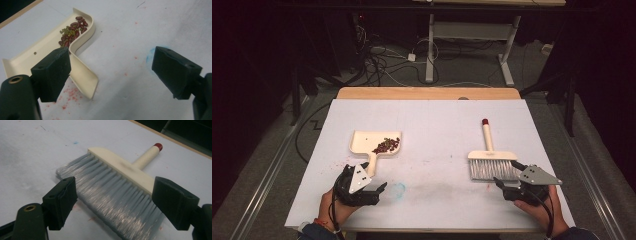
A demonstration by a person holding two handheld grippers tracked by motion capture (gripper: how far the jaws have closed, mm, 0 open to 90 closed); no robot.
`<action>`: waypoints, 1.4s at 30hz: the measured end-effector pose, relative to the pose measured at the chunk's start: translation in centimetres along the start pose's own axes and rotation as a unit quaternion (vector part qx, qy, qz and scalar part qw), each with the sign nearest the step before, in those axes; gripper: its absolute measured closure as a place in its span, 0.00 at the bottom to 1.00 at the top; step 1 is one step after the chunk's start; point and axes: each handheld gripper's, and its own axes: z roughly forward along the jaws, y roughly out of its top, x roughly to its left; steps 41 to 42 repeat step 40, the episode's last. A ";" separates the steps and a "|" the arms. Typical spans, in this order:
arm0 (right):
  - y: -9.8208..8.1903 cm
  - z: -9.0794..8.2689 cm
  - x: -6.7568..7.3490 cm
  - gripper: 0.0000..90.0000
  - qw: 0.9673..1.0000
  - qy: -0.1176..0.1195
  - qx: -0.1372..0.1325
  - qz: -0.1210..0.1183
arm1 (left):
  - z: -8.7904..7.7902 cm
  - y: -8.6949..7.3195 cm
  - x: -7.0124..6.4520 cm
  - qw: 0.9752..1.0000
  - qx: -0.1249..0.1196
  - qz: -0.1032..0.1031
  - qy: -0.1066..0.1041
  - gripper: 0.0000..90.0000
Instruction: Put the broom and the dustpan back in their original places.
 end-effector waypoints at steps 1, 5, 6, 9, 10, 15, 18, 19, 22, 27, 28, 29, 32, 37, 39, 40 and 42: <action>0.0 0.0 0.0 0.23 1.000 0.002 0.000 0.000 | 0.0 0.0 0.0 1.000 0.001 0.000 0.000 0.17; 0.1 -0.1 0.1 0.23 1.000 -0.004 -0.006 -0.005 | -0.1 -0.1 -0.2 1.000 0.003 0.006 0.001 0.17; 0.1 -0.2 0.1 0.23 1.000 -0.003 -0.006 -0.004 | -0.2 -0.1 -0.2 1.000 0.002 0.008 0.001 0.17; 0.3 -0.4 0.3 0.23 1.000 -0.009 -0.010 -0.010 | -0.4 -0.2 -0.3 1.000 0.000 0.010 0.002 0.17; 0.4 -0.4 0.3 0.23 1.000 -0.007 -0.012 -0.011 | -0.5 -0.2 -0.3 1.000 -0.001 0.008 0.002 0.17; 0.6 -0.3 0.7 0.23 1.000 -0.008 -0.012 -0.020 | -0.4 -0.3 -0.2 1.000 -0.002 0.008 0.001 0.17; 0.6 -0.3 0.7 0.23 1.000 -0.008 -0.012 -0.021 | -0.4 -0.2 -0.2 1.000 0.000 0.009 0.001 0.17; 0.6 -0.3 0.7 0.23 1.000 -0.008 -0.013 -0.020 | -0.4 -0.2 -0.2 1.000 0.000 0.010 0.001 0.17; 0.6 -0.4 0.7 0.23 1.000 -0.009 -0.012 -0.021 | -0.4 -0.2 -0.2 1.000 -0.001 0.010 0.002 0.17; 0.7 -0.4 0.7 0.23 1.000 -0.011 -0.013 -0.021 | -0.3 -0.1 -0.2 1.000 0.002 0.011 0.002 0.17; 0.7 -0.4 0.7 0.23 1.000 -0.011 -0.013 -0.021 | -0.2 -0.1 -0.2 1.000 0.002 0.009 0.001 0.17; 0.7 -0.4 0.7 0.23 1.000 -0.012 -0.014 -0.021 | -0.2 -0.1 -0.2 1.000 0.002 0.009 0.001 0.17; 0.7 -0.4 0.6 0.23 1.000 -0.012 -0.013 -0.021 | -0.1 -0.1 -0.1 1.000 0.002 0.009 0.002 0.17; 0.7 -0.5 0.5 0.23 1.000 -0.014 -0.014 -0.022 | -0.1 0.1 -0.1 1.000 0.000 0.009 0.004 0.17; 0.6 -0.6 0.5 0.23 1.000 -0.018 -0.012 -0.021 | -0.1 0.2 -0.1 1.000 0.001 0.011 0.004 0.17; 0.6 -0.6 0.4 0.23 1.000 -0.019 -0.012 -0.021 | -0.1 0.2 -0.2 1.000 0.000 0.009 0.004 0.17; 0.6 -0.6 0.4 0.23 1.000 -0.019 -0.012 -0.021 | -0.1 0.2 -0.2 1.000 0.000 0.009 0.004 0.17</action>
